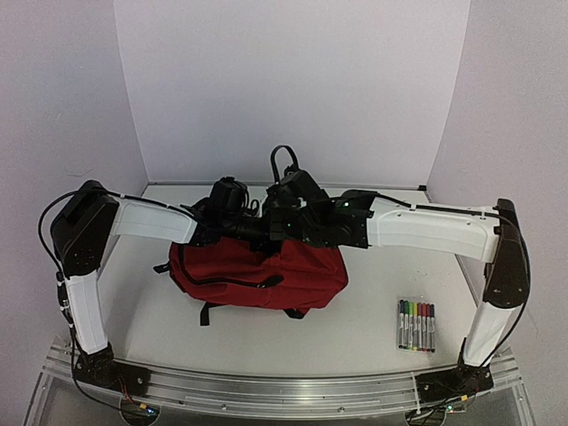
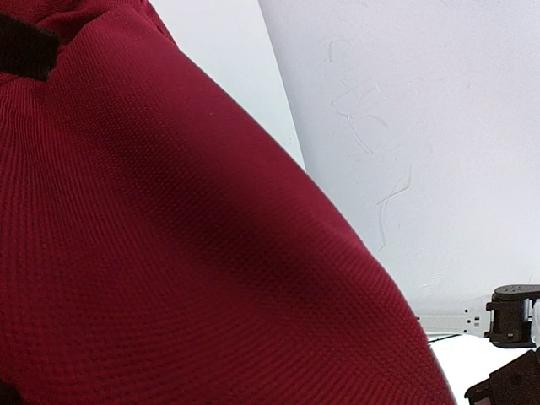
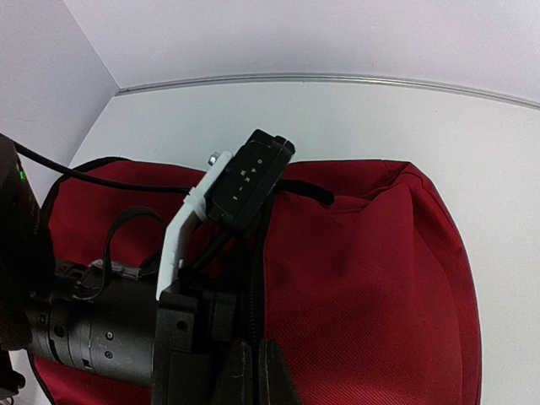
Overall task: Pack the student bag
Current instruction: Place the stationery in the student bag.
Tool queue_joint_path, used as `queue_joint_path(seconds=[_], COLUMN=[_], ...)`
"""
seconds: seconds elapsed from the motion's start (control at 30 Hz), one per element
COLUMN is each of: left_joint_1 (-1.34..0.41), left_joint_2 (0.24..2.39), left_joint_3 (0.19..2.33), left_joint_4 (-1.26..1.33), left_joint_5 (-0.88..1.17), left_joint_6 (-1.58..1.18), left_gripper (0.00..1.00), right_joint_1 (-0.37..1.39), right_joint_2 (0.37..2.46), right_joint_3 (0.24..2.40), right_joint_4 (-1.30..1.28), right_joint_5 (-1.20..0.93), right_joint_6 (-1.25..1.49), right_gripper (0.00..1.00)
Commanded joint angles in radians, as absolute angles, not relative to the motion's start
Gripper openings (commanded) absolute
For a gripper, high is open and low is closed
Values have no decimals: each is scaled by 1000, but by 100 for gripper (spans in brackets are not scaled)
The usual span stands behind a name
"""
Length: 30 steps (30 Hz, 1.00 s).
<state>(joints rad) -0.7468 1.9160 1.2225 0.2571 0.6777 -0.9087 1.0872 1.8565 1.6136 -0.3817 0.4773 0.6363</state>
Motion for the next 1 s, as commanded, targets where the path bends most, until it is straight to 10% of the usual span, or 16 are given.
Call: queue_joint_path(seconds=[0.0, 0.4, 0.7, 0.97], left_joint_1=[-778, -726, -690, -654], left_joint_2=[1932, 1582, 1371, 1315], left_joint_3=[1255, 1077, 1016, 987], left_joint_4=[367, -12, -234, -242], left_joint_5=[685, 420, 312, 308], left_joint_6=[-930, -778, -753, -768], left_gripper=[21, 70, 88, 91], right_joint_1=[1085, 1081, 1078, 877], right_joint_2=[1818, 1791, 1653, 1476], right_joint_3=[1616, 1606, 1574, 1349], right_joint_4=[-321, -319, -335, -460], right_joint_5=[463, 462, 470, 416], right_joint_6=[642, 632, 557, 667], right_gripper=[0, 6, 70, 88])
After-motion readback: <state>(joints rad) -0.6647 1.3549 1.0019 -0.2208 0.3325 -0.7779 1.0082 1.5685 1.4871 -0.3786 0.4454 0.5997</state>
